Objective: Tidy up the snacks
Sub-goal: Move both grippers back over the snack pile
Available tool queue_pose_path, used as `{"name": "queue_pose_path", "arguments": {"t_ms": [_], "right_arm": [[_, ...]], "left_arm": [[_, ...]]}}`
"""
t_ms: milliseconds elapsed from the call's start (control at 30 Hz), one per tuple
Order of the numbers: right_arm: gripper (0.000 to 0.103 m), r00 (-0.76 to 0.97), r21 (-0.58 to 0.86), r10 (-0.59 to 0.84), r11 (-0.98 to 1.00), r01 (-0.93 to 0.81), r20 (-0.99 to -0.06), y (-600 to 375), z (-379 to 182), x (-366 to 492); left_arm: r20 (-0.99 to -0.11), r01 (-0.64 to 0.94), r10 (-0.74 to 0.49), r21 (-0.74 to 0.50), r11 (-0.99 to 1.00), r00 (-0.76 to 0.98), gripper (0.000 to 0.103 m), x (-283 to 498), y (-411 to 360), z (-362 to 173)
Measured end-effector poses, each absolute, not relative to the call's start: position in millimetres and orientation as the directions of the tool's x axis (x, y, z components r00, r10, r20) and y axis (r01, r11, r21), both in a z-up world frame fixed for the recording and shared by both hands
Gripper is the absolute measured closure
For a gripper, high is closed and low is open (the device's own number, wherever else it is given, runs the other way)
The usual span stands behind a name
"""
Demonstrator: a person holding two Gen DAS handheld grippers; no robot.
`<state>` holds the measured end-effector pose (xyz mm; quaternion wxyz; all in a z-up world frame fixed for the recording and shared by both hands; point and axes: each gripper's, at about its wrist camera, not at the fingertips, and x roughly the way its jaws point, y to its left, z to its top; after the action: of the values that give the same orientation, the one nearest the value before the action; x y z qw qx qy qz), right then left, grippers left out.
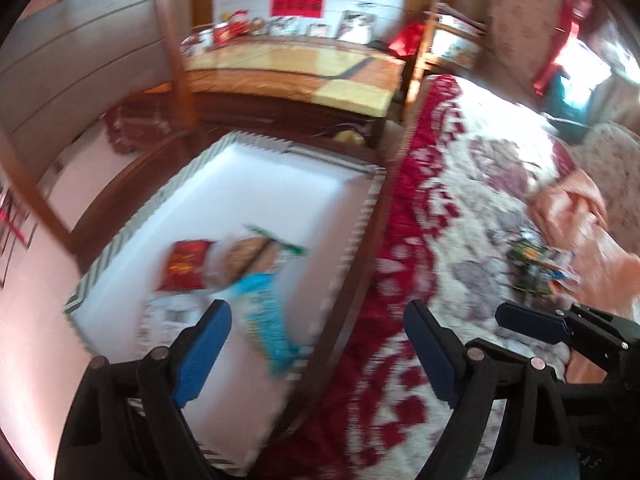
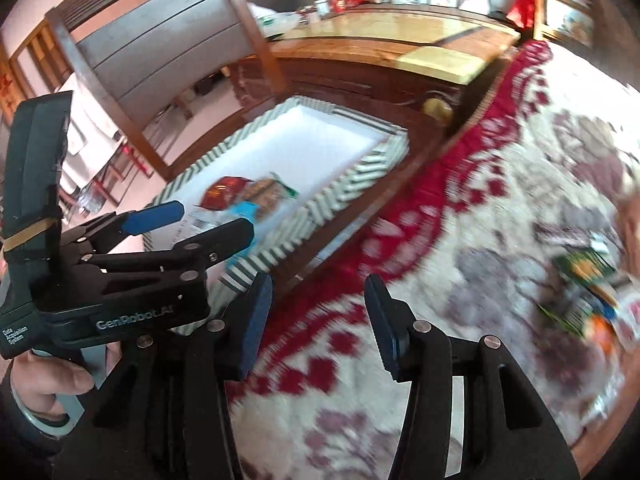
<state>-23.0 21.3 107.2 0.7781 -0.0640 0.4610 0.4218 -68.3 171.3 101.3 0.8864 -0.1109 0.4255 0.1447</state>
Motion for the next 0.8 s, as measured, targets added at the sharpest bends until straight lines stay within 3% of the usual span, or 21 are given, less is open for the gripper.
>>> {"name": "queue_pose_path", "arguments": {"t_ms": [500,800], "right_arm": [[0.055,0.371,0.282,0.51,0.807,-0.52,-0.776,-131,99,-6],[0.055,0.398,0.323,0.466,0.868,-0.376,-0.79,-192,81,13]], "left_arm": [[-0.77,-0.137,0.068,-0.025,0.99,0.634,0.007,-36,70,101],[-0.798,-0.035,-0.029,-0.064,0.997,0.602,0.007,-9,30,92]]}}
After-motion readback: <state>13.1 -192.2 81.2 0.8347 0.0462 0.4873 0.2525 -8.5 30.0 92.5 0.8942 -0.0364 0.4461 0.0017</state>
